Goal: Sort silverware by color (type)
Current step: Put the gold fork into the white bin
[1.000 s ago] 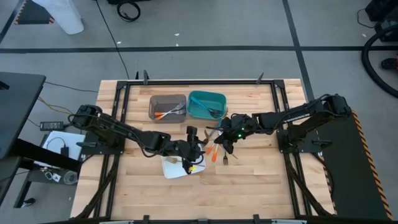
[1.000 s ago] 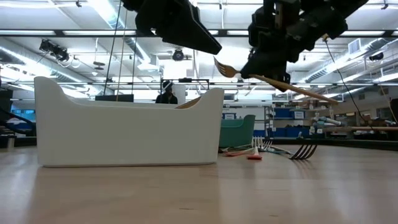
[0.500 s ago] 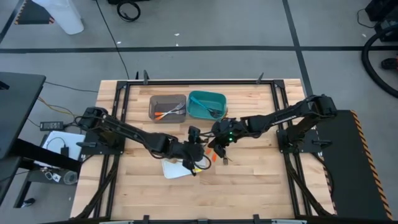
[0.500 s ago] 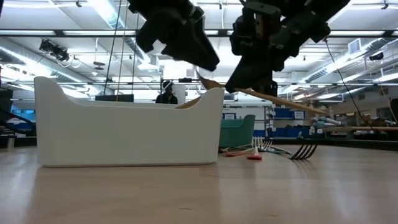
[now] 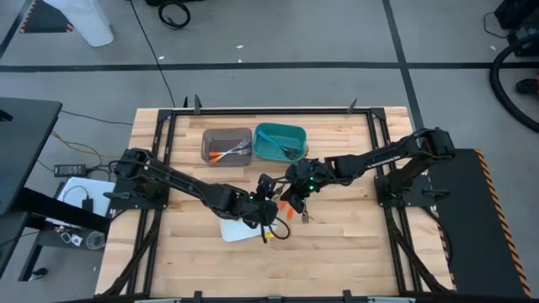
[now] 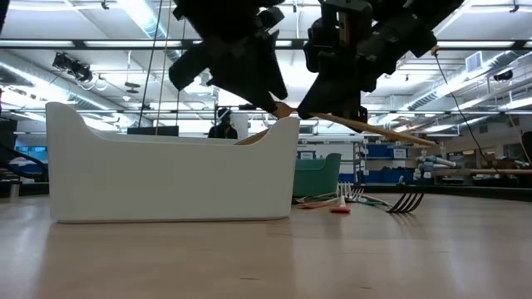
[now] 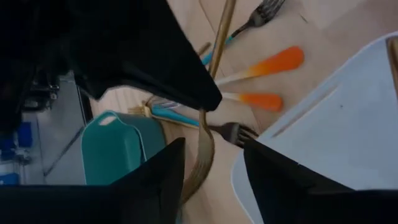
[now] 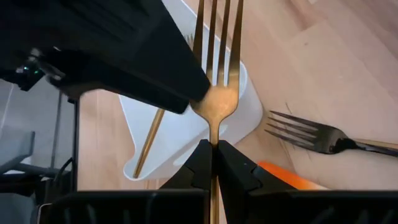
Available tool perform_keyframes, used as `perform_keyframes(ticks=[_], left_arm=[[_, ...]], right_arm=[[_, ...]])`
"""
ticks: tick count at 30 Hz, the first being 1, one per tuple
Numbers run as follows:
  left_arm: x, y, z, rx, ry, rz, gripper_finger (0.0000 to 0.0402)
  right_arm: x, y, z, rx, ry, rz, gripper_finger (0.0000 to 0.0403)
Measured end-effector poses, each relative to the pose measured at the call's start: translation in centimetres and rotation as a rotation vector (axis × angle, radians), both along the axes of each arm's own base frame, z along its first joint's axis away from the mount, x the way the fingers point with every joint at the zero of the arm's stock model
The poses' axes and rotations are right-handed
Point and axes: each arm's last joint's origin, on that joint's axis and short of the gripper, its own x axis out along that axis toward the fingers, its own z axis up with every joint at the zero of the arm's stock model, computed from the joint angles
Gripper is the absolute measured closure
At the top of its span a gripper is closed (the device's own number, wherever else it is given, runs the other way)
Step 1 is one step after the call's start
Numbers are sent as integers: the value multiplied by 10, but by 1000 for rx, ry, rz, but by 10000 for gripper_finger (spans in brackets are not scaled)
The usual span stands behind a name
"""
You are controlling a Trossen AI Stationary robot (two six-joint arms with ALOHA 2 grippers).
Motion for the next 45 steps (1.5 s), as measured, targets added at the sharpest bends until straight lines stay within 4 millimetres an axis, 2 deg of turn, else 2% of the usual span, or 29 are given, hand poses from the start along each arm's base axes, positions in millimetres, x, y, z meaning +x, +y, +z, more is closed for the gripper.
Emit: perform_keyframes(ticks=[9, 16, 24, 29, 36, 39, 45], left_arm=[[2, 2, -9, 127, 63, -36, 309], [2, 3, -9, 140, 74, -46, 383], [2, 3, -9, 130, 69, -34, 385], [0, 4, -11, 96, 67, 12, 385], [-14, -2, -14, 105, 90, 129, 385], [-24, -6, -5, 43, 51, 196, 386], [-38, -13, 13, -105, -65, 335, 386]], right_arm=[[1, -1, 1, 8, -14, 16, 384], [1, -1, 1, 1, -19, 29, 384], [1, 0, 2, -34, -38, 75, 369], [-2, -1, 7, -110, -68, 129, 320], [-20, -3, 35, -278, -111, 52, 255], [-28, -5, 44, -310, -113, 10, 243], [-32, -2, 49, -350, -122, 17, 239]])
